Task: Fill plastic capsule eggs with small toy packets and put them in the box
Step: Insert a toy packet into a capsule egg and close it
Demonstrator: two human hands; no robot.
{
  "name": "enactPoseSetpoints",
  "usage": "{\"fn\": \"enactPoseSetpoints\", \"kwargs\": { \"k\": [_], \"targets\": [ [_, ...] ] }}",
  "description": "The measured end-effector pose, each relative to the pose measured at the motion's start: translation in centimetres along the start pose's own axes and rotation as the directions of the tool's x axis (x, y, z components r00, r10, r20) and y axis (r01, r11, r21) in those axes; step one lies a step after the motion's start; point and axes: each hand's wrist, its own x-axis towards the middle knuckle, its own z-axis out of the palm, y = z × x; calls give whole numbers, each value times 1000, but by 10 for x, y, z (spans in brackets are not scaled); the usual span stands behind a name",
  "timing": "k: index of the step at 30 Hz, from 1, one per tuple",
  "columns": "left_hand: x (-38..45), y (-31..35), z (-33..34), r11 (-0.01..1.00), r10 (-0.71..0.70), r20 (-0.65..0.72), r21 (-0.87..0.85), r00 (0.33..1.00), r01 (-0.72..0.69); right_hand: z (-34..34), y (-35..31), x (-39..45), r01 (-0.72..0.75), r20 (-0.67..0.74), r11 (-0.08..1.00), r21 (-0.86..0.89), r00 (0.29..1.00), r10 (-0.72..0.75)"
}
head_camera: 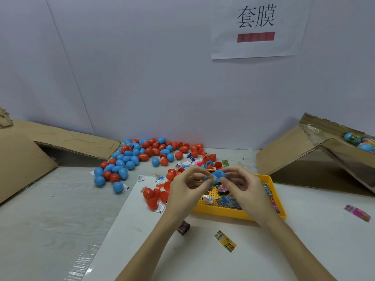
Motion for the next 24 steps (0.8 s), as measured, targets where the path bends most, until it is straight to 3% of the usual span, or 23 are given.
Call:
{"fn": "enactPoseSetpoints", "kwargs": {
  "k": [11,19,24],
  "targets": [
    [-2,-3,2,998,48,16,47,999,-48,0,5,0,43,19,999,25,999,-44],
    [-5,-7,4,990,80,-30,123,996,-75,8,7,-2,110,64,981,-161,993,-101],
    [-5,-6,4,994,60,-47,92,997,-55,7,7,-2,116,56,982,-150,992,-109]
  ]
}}
